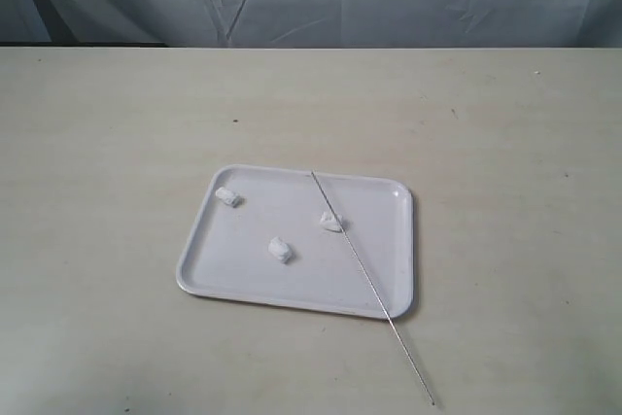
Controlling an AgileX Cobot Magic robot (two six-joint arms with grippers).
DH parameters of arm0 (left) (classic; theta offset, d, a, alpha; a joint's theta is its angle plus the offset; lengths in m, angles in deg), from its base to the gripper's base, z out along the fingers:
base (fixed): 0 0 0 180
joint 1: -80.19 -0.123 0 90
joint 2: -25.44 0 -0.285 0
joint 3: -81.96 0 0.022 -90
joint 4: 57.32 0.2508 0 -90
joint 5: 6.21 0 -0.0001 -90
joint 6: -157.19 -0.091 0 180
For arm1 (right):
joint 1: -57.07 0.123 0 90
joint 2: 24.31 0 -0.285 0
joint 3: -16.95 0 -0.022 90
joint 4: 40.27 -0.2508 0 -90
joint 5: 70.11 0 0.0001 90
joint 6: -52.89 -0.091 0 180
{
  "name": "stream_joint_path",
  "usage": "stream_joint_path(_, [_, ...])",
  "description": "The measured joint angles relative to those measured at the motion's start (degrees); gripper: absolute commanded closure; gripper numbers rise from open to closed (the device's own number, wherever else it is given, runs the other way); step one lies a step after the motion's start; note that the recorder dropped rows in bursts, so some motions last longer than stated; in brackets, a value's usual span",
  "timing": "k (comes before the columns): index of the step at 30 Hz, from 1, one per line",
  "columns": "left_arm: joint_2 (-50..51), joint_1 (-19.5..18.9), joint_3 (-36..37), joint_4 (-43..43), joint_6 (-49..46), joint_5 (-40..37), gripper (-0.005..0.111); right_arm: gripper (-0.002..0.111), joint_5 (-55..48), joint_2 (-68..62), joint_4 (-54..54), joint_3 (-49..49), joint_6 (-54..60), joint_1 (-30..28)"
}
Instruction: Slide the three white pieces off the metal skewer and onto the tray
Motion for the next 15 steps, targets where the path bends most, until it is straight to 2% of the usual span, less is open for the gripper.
stream_joint_path(15, [0.00,-0.74,0.00,0.00,0.12,0.00,0.107,0.109,-0.61,0.00,1.32,0.00,0.00,0.00])
